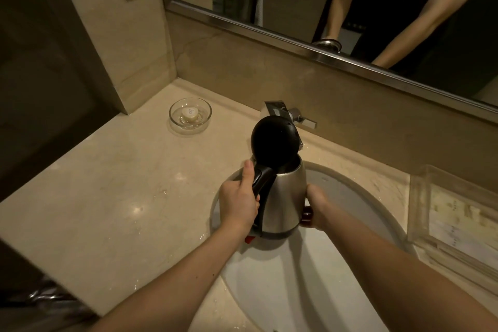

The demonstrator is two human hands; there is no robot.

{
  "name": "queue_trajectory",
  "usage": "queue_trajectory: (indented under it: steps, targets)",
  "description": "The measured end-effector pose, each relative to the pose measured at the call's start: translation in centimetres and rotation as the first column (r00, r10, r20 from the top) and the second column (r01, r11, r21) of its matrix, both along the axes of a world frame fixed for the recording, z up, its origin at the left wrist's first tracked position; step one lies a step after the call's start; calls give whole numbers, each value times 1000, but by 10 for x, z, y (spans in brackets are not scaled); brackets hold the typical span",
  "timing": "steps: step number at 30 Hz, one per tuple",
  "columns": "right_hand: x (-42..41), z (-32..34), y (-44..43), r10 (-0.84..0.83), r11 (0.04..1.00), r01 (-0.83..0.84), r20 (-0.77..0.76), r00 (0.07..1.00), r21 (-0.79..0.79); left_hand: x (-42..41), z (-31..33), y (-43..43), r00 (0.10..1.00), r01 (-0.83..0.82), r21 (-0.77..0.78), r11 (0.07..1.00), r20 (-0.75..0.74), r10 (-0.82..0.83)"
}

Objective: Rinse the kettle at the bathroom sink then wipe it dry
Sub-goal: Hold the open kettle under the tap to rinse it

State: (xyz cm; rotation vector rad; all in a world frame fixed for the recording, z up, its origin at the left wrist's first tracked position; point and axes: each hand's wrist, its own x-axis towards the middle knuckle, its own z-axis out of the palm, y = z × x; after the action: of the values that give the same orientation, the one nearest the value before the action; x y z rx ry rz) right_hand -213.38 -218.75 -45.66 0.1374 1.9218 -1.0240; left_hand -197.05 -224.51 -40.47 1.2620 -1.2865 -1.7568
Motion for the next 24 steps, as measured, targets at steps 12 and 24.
queue_trajectory:
  steps: [12, 24]
  targets:
    - [2, 4, 0, -69, 997, 69, -17, 997, -23, 0, 5, -2, 999, 48, -10, 999, 14, -48]
    - [13, 2, -1, -126, 992, 126, -31, 992, -25, 5, -1, -7, 998, 57, -26, 998, -5, -57]
